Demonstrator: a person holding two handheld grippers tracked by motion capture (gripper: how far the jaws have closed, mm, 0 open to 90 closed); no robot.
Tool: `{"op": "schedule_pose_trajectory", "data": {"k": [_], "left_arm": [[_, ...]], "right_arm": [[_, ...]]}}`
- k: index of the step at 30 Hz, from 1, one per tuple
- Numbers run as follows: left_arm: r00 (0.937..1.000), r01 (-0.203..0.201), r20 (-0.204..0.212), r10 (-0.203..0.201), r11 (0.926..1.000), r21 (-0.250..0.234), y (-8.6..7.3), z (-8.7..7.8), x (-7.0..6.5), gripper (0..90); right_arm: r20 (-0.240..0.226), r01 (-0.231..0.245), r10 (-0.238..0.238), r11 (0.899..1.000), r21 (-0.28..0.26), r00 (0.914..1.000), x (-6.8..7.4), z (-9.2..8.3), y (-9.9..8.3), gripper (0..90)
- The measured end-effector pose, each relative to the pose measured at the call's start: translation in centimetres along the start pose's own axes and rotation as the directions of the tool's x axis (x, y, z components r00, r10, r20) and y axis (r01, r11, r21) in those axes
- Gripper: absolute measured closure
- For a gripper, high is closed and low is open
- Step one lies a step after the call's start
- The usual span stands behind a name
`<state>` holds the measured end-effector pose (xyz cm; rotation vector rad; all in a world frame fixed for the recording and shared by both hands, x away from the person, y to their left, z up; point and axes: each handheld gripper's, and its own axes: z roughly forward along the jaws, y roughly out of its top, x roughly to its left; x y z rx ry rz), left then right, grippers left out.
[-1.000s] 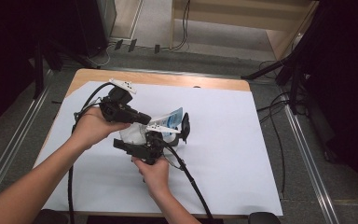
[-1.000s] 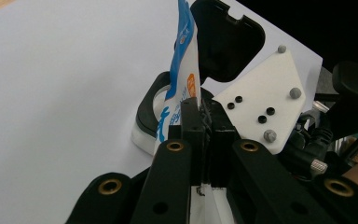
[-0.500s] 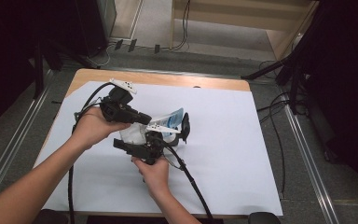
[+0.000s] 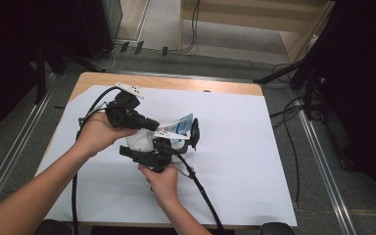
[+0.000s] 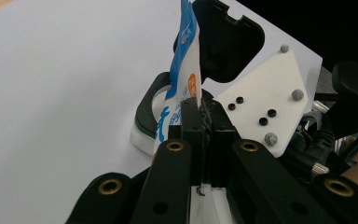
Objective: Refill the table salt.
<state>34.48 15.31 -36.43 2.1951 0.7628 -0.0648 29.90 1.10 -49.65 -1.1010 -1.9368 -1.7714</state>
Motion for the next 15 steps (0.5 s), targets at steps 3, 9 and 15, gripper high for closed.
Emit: {"op": "schedule_pose_trajectory", "data": {"k": [3,9,15], "left_arm": [[1.0,0.0,-0.001,0.0,1.0,0.0,0.0,-0.01,0.01,89.5],[1.0,0.0,-0.001,0.0,1.0,0.001,0.03,-0.04,0.0,89.5],[1.0,-0.001,0.001,0.001,1.0,-0.004,0.08,-0.01,0.0,89.5]], "right_arm": [[-0.002,-0.002,0.002,1.0,0.0,1.0,-0.03,0.02,-0.01,54.5],[-0.007,-0.012,0.012,1.0,-0.005,0.9999,0.0,0.02,0.02,54.8],[-0.01,-0.021,0.021,1.0,-0.009,0.9997,0.03,0.0,0.06,54.9]]}}
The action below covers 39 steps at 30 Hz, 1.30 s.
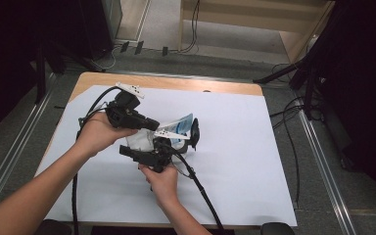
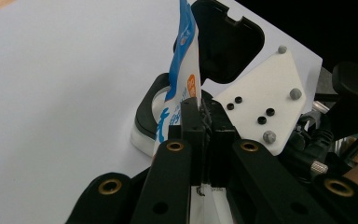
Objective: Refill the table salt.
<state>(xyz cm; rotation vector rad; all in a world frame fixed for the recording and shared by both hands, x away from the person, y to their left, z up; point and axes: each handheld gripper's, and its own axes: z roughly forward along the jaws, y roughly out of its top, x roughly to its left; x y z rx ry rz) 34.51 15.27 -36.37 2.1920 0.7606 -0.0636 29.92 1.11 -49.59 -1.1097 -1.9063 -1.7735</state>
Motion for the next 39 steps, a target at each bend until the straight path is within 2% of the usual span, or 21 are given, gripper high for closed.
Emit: {"op": "schedule_pose_trajectory", "data": {"k": [39], "left_arm": [[1.0,-0.004,-0.003,0.004,1.0,0.002,0.23,-0.02,-0.19,89.5]], "right_arm": [[-0.01,0.0,-0.001,1.0,-0.011,1.0,0.0,-0.02,0.1,54.9]]}}
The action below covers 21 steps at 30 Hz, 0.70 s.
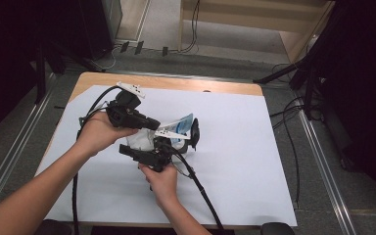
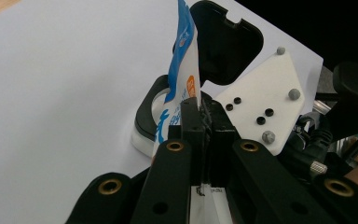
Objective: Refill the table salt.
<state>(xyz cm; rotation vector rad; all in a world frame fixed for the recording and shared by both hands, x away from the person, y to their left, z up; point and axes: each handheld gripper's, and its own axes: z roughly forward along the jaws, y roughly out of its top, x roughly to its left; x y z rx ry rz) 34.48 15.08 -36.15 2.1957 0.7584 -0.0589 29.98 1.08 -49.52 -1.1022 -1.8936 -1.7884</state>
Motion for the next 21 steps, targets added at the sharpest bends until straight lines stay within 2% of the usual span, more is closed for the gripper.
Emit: {"op": "schedule_pose_trajectory", "data": {"k": [21], "left_arm": [[1.0,0.0,-0.001,0.001,1.0,0.002,0.07,-0.07,-0.04,89.4]], "right_arm": [[-0.004,-0.004,0.004,1.0,-0.005,1.0,0.02,0.07,0.04,54.7]]}}
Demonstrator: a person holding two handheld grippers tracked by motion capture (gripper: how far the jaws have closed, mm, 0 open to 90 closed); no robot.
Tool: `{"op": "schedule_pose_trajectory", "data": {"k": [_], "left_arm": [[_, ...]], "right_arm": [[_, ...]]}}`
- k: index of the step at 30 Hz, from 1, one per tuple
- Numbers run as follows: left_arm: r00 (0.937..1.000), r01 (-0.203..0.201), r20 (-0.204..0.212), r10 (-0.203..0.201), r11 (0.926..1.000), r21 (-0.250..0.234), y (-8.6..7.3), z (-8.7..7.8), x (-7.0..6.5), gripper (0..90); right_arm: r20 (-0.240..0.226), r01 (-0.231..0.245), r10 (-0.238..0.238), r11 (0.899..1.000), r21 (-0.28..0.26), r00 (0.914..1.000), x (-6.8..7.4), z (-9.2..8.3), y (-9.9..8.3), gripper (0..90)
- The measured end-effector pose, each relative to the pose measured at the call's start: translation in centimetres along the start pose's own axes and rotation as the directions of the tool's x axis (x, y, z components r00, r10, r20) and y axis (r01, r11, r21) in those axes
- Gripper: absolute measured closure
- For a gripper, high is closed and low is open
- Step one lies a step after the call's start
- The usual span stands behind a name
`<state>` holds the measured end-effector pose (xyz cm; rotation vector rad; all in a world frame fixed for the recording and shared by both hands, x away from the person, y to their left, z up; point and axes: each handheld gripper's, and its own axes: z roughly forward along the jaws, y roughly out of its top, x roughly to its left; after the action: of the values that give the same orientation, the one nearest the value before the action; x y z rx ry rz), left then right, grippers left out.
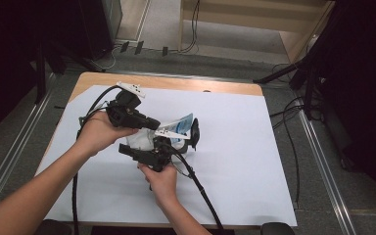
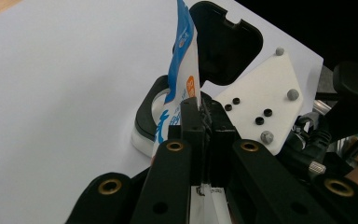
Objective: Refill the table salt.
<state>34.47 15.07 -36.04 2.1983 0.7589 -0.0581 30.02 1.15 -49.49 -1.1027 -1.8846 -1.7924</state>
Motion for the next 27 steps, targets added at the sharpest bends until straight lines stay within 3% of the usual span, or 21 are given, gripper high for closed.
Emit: {"op": "schedule_pose_trajectory", "data": {"k": [27], "left_arm": [[1.0,-0.001,-0.008,0.001,1.0,0.006,0.08,0.01,0.0,89.5]], "right_arm": [[-0.003,-0.005,0.005,1.0,0.005,1.0,0.09,0.09,0.15,54.6]]}}
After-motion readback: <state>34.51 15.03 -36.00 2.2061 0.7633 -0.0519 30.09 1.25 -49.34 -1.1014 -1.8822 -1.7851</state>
